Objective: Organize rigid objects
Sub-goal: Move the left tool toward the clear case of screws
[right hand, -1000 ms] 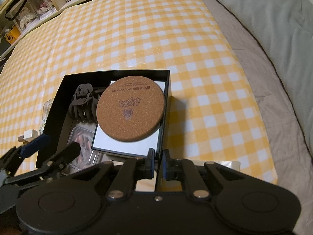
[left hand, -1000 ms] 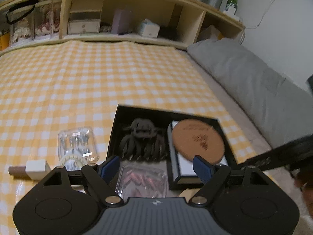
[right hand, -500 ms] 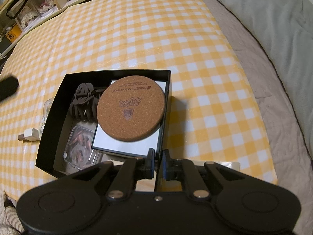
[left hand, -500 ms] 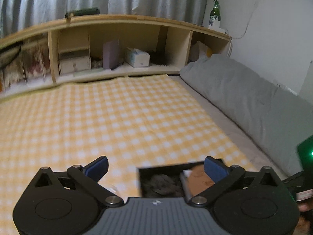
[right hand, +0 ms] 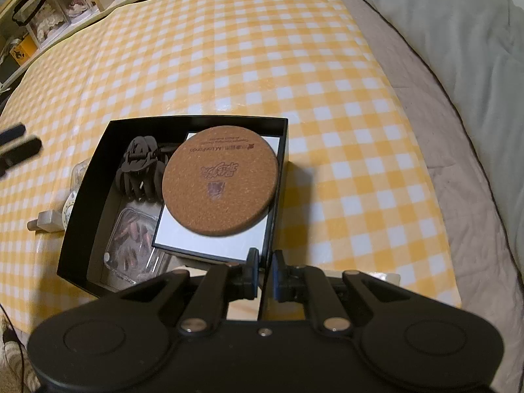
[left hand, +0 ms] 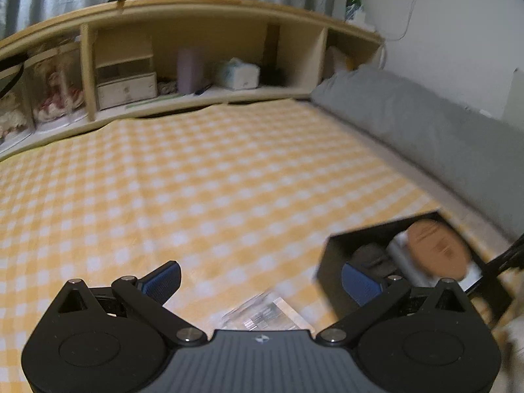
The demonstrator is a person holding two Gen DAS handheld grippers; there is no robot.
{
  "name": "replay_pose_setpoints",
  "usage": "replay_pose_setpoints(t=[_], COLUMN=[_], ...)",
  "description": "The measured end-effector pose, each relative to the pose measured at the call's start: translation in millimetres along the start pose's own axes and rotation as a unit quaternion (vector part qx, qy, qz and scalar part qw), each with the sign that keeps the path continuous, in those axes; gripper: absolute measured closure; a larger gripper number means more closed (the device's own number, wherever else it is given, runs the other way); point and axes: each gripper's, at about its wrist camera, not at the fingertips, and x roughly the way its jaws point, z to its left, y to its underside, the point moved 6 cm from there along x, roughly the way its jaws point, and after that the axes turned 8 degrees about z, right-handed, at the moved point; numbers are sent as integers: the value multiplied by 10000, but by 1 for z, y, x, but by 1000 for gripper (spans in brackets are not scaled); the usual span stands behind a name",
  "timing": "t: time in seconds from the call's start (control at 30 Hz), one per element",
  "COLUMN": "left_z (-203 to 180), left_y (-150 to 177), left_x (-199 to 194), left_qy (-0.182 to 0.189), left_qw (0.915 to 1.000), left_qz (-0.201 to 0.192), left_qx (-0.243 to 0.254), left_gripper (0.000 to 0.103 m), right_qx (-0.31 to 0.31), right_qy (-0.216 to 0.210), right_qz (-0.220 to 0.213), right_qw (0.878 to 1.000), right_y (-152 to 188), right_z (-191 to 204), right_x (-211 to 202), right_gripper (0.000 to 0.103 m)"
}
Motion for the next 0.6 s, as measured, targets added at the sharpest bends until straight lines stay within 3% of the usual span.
replay_pose_setpoints(t=[0.1,0.2,0.3,0.37,0.6], left_z=[10,15,12,3,-20], left_y=[11,14,21,29,50], left_x=[19,32,42,47,54], left_qy=[-225,-225,35,234,485], left_qw=[9995,9995,9990,9964,9859], left_qz=[186,164,329,491,832], left_qx=[83,150,293,656,1367], left_gripper=[0,0,0,0,0], right_qx=[0,-39,-40,-40,-50], right_qy=[12,32,30,28,36], right_qz=[1,1,8,5,3], right_qw=[10000,10000,10000,10000,10000], right_y=[0,0,0,0,0], right_z=[1,1,1,1,2], right_x=[0,0,0,0,0], right_gripper=[94,94,94,94,93])
